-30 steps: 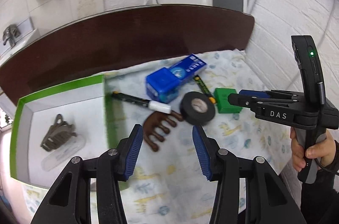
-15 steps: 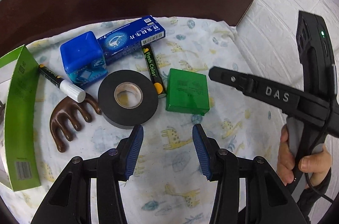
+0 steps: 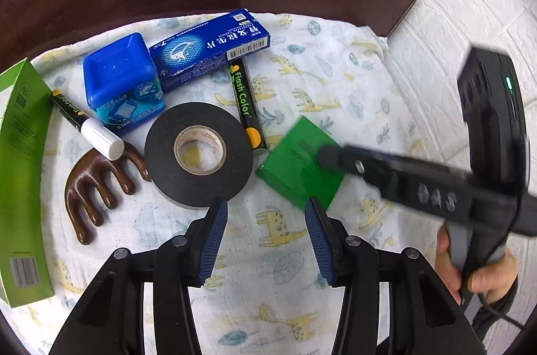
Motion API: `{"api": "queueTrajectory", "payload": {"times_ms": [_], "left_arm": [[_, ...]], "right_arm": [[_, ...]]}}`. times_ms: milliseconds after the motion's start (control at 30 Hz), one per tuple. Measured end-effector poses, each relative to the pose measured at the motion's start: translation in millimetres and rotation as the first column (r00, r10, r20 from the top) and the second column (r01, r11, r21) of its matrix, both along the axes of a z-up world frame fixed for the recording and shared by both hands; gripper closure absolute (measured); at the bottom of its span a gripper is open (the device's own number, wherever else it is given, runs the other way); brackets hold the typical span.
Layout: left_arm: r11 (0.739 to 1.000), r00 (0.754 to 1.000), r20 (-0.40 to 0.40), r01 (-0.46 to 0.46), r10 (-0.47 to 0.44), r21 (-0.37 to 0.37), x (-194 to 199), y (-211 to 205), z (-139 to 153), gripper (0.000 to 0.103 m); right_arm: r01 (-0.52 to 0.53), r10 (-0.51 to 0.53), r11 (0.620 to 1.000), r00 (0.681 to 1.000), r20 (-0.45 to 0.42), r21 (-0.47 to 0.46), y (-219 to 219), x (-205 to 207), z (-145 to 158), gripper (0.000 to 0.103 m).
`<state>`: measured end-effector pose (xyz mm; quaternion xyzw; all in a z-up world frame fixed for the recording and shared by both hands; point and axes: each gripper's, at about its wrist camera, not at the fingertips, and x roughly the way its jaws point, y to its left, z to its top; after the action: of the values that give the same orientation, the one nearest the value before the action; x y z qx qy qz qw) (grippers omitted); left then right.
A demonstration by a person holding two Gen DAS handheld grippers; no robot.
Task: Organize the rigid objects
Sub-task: 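Move the left tool to the green square box and grasp it, then carry the green square box into the green box and release it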
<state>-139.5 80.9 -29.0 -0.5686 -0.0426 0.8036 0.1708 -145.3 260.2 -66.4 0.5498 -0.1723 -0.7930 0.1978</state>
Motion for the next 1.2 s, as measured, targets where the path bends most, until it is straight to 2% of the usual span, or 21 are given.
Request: {"api": "queueTrajectory", "payload": {"times_ms": [167, 367, 467, 533, 600, 633, 667, 767, 933, 1200], "left_arm": [[1.000, 1.000, -0.003, 0.013, -0.013, -0.008, -3.5, 3.0, 0.0, 0.054], [1.000, 1.000, 0.013, 0.009, -0.009, 0.010, -8.1, 7.6, -2.5, 0.054], [1.000, 0.999, 0.033, 0.011, -0.011, 0.021, -10.4, 12.2, -6.8, 0.055], [1.000, 0.998, 0.070, 0.010, -0.012, 0.027, -13.5, 14.0, -13.8, 0.078], [0.997, 0.995, 0.099, 0.000, -0.007, 0.075, -16.5, 12.3, -18.3, 0.082], [0.996, 0.995, 0.103, 0.004, -0.013, 0.087, -16.8, 12.8, -17.8, 0.090], [0.996, 0.995, 0.100, 0.015, -0.024, 0.085, -15.8, 15.2, -16.5, 0.091], [0.999, 0.998, 0.047, 0.051, -0.052, 0.018, -7.8, 23.8, -9.9, 0.092], [0.997, 0.997, -0.012, 0.082, -0.082, 0.017, 1.9, 20.4, 7.0, 0.092], [0.998, 0.990, -0.127, 0.061, -0.061, 0.003, 16.0, -11.8, 42.6, 0.092]], "right_arm": [[-0.078, 0.078, 0.997, 0.997, 0.006, 0.027, -5.3, 24.3, 2.1, 0.065], [0.015, -0.013, 0.999, 0.999, -0.041, 0.047, 12.7, 12.6, 10.0, 0.065], [-0.002, 0.003, 1.000, 0.999, -0.035, 0.032, 9.6, 8.1, 7.2, 0.065], [-0.010, 0.011, 1.000, 1.000, -0.013, 0.015, 6.4, 8.0, 1.5, 0.067], [-0.005, 0.005, 1.000, 1.000, 0.007, -0.027, 6.0, 8.3, -4.9, 0.074], [0.000, 0.000, 1.000, 1.000, 0.003, -0.028, 7.5, 10.9, -3.8, 0.074], [-0.001, 0.001, 1.000, 1.000, -0.003, -0.019, 7.0, 13.8, -1.8, 0.074], [-0.003, 0.004, 1.000, 1.000, -0.023, 0.015, 2.8, 20.9, 6.9, 0.075], [0.005, -0.004, 1.000, 0.998, -0.056, 0.003, 2.6, 32.7, 23.6, 0.075], [-0.048, 0.045, 0.999, 0.990, -0.133, -0.017, -34.2, 45.7, 56.0, 0.075]]}}
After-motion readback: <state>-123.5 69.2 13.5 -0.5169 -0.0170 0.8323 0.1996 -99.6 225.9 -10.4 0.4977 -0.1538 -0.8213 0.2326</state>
